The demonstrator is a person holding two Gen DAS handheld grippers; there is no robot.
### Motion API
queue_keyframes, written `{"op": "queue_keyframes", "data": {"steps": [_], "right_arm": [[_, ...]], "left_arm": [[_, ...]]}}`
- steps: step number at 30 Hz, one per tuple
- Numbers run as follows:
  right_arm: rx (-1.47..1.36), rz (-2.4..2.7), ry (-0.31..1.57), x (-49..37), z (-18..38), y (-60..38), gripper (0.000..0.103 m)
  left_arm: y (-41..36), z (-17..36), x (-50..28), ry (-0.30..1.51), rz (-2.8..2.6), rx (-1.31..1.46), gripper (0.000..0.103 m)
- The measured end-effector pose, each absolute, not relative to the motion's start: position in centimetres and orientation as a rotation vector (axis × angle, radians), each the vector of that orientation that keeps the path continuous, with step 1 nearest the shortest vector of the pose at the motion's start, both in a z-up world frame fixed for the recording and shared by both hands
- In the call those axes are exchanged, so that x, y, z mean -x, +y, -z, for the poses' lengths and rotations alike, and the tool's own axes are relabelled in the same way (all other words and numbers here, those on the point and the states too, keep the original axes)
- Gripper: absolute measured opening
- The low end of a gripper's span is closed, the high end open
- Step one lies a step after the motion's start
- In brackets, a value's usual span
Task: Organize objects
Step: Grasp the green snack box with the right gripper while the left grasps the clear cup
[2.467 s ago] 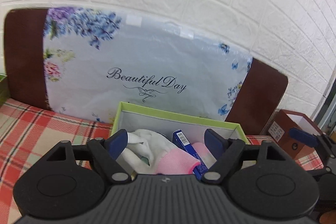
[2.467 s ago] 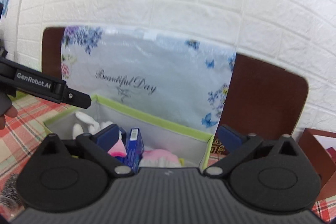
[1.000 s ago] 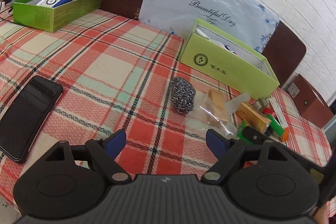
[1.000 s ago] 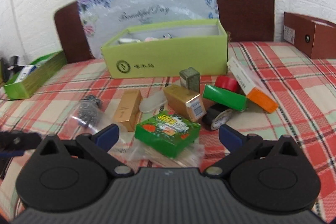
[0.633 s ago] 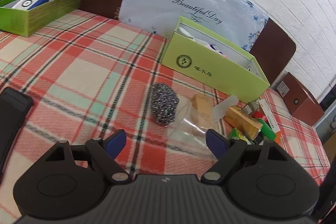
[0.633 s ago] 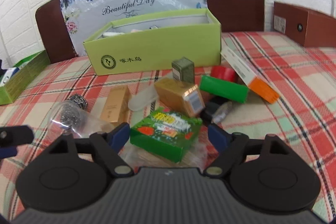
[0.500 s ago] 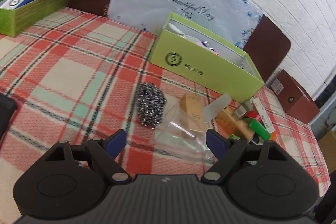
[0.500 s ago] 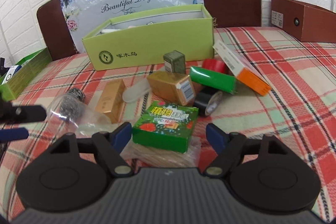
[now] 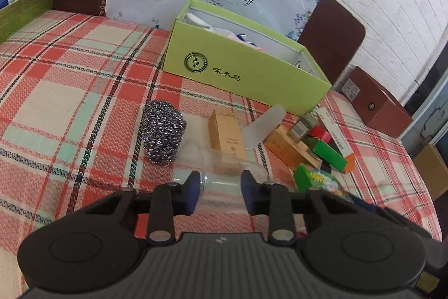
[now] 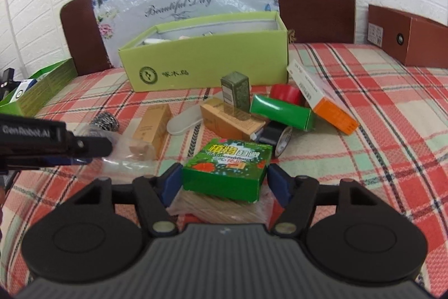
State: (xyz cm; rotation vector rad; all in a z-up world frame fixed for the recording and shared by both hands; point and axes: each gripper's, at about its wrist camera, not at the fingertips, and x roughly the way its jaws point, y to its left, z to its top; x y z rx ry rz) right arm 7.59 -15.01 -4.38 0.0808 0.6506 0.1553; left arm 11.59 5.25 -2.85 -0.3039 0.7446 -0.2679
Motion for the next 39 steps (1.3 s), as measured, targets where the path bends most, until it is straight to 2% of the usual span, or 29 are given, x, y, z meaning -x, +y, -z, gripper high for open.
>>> {"op": "queue_keyframes", "data": {"steps": [2, 3, 8, 10, 11, 13, 14, 15, 19, 21, 27, 39], "right_arm": [[-0.056, -0.162, 0.616, -6.9, 3.6, -15.3, 0.066], [-0.036, -0.167, 0.594, -6.5, 3.1, -15.4, 0.066], [0.024, -0.228, 0.56, -3.5, 1.6, -16.4, 0.066], [0.025, -0.259, 0.577, -2.1, 1.8, -17.0, 0.066], [0.03, -0.26, 0.586, -1.5, 2.1, -17.2, 0.066], [0.052, -0.25, 0.616, -0.4, 2.9, -17.5, 0.066], [0.049, -0.24, 0.631, 0.1, 3.3, -17.8, 0.066], [0.038, -0.237, 0.649, 0.4, 3.8, -18.1, 0.067], [-0.015, -0.213, 0.696, 0.5, 4.8, -19.1, 0.069], [-0.028, -0.201, 0.683, 0.5, 4.6, -19.2, 0.073], [-0.008, -0.215, 0.651, 0.3, 4.0, -18.6, 0.081], [0.001, -0.18, 0.733, -0.5, 5.5, -18.2, 0.083]], "left_arm": [[5.2, 2.4, -10.4, 0.73, 0.271, 0.288, 0.017], [5.2, 2.2, -9.8, 0.727, 0.273, 0.283, 0.016], [5.2, 2.0, -6.0, 0.724, 0.306, 0.283, 0.016], [5.1, 2.3, -4.6, 0.726, 0.301, 0.279, 0.021], [5.1, 2.5, -4.0, 0.733, 0.301, 0.275, 0.027], [5.3, 3.0, -3.0, 0.748, 0.289, 0.273, 0.048], [5.5, 3.1, -2.5, 0.75, 0.268, 0.274, 0.064], [5.7, 3.2, -2.2, 0.74, 0.242, 0.272, 0.069], [5.9, 2.4, -2.8, 0.679, 0.181, 0.228, 0.071], [5.7, 2.0, -3.9, 0.648, 0.179, 0.221, 0.081], [4.0, 2.4, -6.3, 0.665, 0.235, 0.163, 0.081], [3.7, 3.8, -7.3, 0.704, 0.219, 0.189, 0.081]]}}
